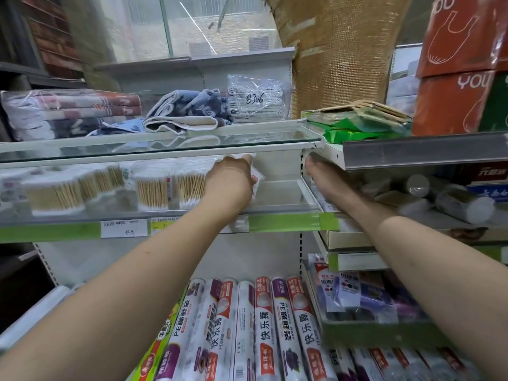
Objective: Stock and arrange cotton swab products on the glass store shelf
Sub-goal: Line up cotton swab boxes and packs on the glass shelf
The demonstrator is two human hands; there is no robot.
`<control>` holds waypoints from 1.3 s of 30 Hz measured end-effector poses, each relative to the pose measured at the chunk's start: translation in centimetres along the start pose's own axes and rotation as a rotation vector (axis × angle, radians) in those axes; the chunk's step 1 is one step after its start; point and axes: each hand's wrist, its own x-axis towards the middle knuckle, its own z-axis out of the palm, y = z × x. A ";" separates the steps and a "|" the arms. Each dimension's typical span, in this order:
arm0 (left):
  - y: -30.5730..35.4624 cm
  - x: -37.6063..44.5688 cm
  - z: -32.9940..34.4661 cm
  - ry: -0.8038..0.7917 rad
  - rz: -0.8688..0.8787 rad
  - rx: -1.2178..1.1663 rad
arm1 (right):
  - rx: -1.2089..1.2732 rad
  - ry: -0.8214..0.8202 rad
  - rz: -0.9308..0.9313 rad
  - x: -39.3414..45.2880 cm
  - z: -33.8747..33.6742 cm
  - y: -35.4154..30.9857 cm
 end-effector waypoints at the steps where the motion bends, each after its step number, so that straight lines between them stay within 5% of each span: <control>1: -0.1 0.1 0.0 -0.014 0.004 -0.041 | -0.002 -0.001 0.005 0.2 0.0 0.1; 15: -0.5 0.2 1.6 0.176 -0.116 -0.397 | -0.016 0.025 0.020 1.0 0.5 0.5; 20: -0.8 0.3 1.5 0.081 -0.064 -0.255 | -0.073 0.064 0.047 0.9 0.5 0.7; 27: -0.3 -0.2 0.3 0.016 -0.011 0.370 | -0.056 0.073 0.043 0.6 0.6 0.2; 33: 0.1 0.8 0.8 0.034 0.076 0.319 | -0.031 0.086 0.063 1.2 0.4 0.7; 39: 0.0 3.0 1.5 -0.110 0.106 0.197 | -0.014 0.061 0.038 1.1 0.4 0.6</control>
